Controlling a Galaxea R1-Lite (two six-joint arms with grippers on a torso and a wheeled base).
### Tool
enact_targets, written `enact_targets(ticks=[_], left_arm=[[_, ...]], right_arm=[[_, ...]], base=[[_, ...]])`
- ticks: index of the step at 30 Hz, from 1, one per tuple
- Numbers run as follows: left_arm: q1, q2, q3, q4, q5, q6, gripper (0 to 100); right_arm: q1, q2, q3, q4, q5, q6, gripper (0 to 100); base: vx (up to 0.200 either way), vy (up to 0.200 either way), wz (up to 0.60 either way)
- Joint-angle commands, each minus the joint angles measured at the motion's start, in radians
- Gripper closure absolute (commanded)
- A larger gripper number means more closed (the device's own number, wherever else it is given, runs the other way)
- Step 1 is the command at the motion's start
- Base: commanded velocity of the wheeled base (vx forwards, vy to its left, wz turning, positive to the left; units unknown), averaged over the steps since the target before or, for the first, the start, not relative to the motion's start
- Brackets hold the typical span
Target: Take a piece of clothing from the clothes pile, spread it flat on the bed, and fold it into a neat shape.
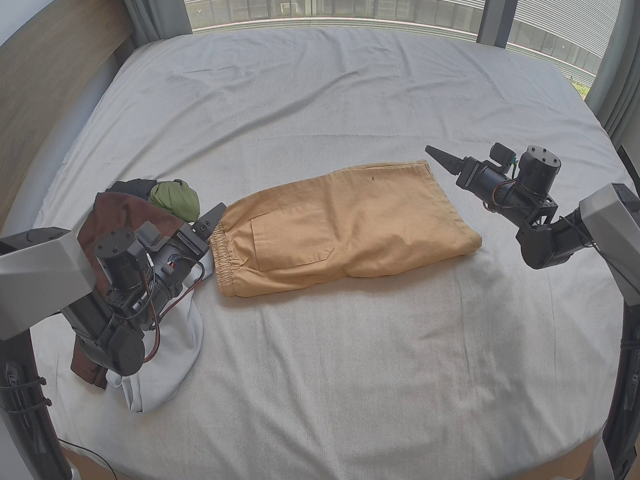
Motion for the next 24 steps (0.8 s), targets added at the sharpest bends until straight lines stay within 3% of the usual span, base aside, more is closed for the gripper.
enact_targets(ticks=[1,14,20,24], left_arm=[[-0.020,-0.054,0.017,0.000,0.004,0.001,0],[-0.050,-0.086,0.079,0.000,-0.004,0.008,0],[-0.070,-0.100,0.106,0.000,-0.006,0.056,0],[-0.078,-0.100,0.114,0.000,-0.007,0.084,0]], right_arm=[[0.066,-0.100,0.164,-0.031,-0.001,-0.003,0],[0.193,-0.167,0.351,-0.060,-0.007,-0.034,0],[0.236,-0.161,0.408,-0.052,-0.057,-0.092,0],[0.282,-0.167,0.457,-0.031,-0.134,-0.118,0]], base=[[0.000,0.000,0.00],[0.000,0.000,0.00],[0.000,0.000,0.00],[0.000,0.000,0.00]])
